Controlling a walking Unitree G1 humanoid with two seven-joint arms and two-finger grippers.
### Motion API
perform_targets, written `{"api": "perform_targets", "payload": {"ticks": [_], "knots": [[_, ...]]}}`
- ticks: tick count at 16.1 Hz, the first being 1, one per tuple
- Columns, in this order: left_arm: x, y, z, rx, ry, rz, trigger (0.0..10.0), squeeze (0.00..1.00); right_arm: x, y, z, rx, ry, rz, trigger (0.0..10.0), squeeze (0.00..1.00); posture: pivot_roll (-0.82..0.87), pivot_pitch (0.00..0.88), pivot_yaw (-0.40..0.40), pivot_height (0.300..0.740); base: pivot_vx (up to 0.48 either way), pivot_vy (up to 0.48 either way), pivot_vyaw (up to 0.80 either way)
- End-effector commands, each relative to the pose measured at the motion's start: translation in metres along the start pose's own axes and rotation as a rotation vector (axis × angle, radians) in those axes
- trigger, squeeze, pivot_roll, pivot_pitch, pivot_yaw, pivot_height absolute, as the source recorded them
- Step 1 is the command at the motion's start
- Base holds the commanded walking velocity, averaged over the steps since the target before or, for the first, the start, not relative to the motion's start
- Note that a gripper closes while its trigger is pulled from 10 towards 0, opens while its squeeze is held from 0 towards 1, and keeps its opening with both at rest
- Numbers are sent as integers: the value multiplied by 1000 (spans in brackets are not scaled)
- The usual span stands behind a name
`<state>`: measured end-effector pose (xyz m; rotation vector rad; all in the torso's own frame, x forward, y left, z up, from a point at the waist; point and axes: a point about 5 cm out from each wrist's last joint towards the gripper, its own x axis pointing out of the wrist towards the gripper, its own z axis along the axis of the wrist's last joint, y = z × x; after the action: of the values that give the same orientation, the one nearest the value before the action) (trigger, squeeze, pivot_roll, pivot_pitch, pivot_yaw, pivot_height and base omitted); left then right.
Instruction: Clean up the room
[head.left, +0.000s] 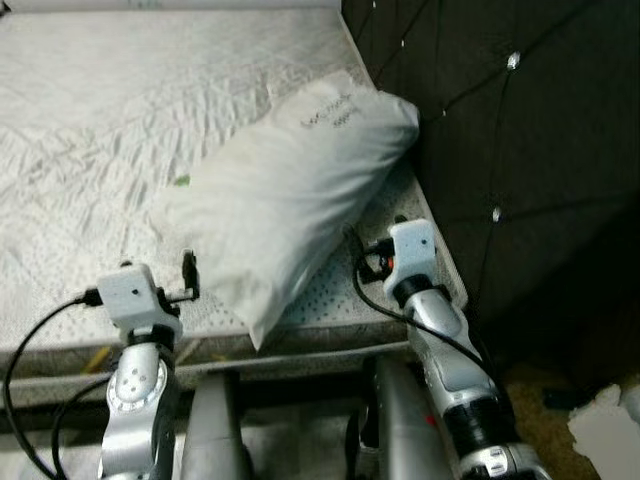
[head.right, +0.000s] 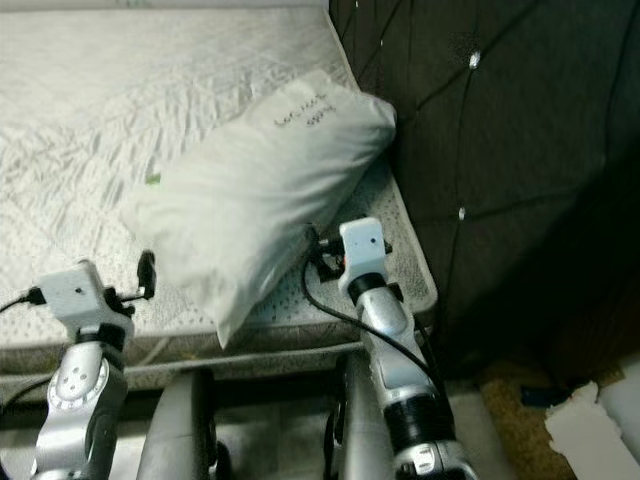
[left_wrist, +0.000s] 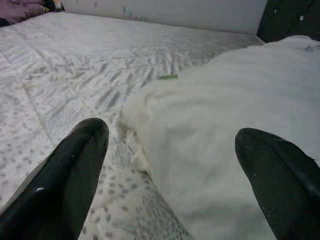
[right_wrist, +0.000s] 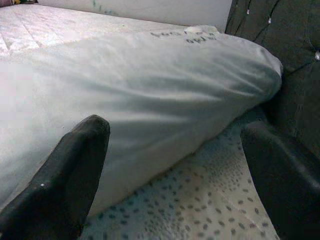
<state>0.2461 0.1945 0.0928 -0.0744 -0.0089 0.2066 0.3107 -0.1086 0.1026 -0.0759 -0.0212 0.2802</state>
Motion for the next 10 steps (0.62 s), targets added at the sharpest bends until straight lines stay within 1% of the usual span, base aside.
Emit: {"api": "perform_targets", "payload": {"ticks": [1, 3, 5, 7, 9, 10], "knots": [[0, 0, -3, 6, 21, -5, 10000, 0, 0, 2, -2, 10, 11, 17, 10000, 0, 73, 97, -10, 511, 0, 0, 0], [0, 0, -3, 7, 21, -5, 10000, 0, 1, 5, -2, 10, 11, 43, 10000, 0, 73, 96, -10, 491, 0, 0, 0], [1, 0, -3, 7, 22, -5, 10000, 0, 3, 10, -3, 30, 27, 100, 10000, 0, 74, 91, -9, 491, 0, 0, 0], [1, 0, -4, 8, 23, -3, 10000, 0, 4, 10, -5, -10, 45, 108, 10000, 0, 76, 87, -9, 491, 0, 0, 0], [1, -1, -4, 10, 22, -2, 10000, 0, 4, 14, -4, -37, 30, 136, 10000, 0, 78, 84, -10, 491, 0, 0, 800], [2, 0, -4, 11, 21, -2, 10000, 0, 4, 15, -4, -26, 36, 142, 10000, 0, 79, 83, -10, 491, 0, 0, 794]]}}
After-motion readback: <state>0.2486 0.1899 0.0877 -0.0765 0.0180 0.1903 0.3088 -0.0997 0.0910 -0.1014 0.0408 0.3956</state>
